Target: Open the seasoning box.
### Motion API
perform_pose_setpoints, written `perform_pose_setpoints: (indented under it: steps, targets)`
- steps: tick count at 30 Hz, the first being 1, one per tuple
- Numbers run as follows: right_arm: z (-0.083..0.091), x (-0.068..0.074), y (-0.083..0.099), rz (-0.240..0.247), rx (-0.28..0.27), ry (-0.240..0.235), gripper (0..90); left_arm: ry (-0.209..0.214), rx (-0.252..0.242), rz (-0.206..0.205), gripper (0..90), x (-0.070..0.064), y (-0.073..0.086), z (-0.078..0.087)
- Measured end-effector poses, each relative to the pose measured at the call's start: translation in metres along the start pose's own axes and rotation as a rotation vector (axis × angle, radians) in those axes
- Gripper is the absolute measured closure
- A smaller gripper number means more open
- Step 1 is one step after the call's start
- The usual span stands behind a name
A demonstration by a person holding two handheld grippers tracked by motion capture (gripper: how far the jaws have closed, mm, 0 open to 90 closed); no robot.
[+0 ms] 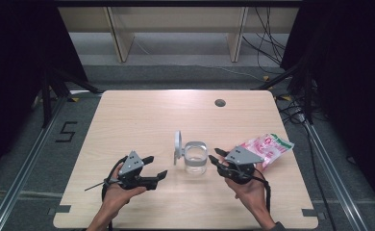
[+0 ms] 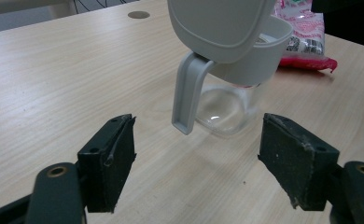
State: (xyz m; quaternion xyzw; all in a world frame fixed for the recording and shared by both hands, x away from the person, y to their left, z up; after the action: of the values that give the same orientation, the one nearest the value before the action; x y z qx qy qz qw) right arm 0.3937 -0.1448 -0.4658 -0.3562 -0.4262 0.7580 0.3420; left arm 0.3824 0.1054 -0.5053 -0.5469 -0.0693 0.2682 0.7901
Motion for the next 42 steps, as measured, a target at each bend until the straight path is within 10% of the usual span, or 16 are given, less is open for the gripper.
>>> perform_pose_setpoints:
  steps: [5,28,33,41,42]
  targets:
    - [0.013,-0.019,0.028,-0.131,0.074,0.048,54.6,0.008,0.004,0.005,24.7,-0.002,0.001,-0.001]
    - [0.058,-0.097,0.085,-0.301,0.105,0.318,39.6,0.035,-0.019,0.013,14.8,-0.015,0.005,-0.005]
    - [0.060,-0.104,0.098,-0.385,0.146,0.334,36.5,0.029,-0.011,0.018,14.8,-0.015,0.007,-0.005]
    - [0.057,-0.116,0.111,-0.362,0.190,0.365,32.8,0.027,-0.009,0.028,14.8,-0.015,0.008,-0.006]
    - [0.058,-0.112,0.111,-0.421,0.209,0.359,32.8,0.014,0.002,0.025,14.9,-0.014,0.009,-0.005]
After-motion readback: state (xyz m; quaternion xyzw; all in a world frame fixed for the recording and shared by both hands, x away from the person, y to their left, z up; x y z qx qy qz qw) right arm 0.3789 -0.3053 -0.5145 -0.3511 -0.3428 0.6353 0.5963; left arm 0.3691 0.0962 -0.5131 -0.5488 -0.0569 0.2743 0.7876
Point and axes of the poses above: each handheld gripper's, and its own axes: z roughly backward along the jaws, y roughly out of its underside, x roughly to its left, the point moved 7 cm from there along -z, roughly forward along the jaws, and after that the axes turned 14 degrees about y, right-handed, at the moved point
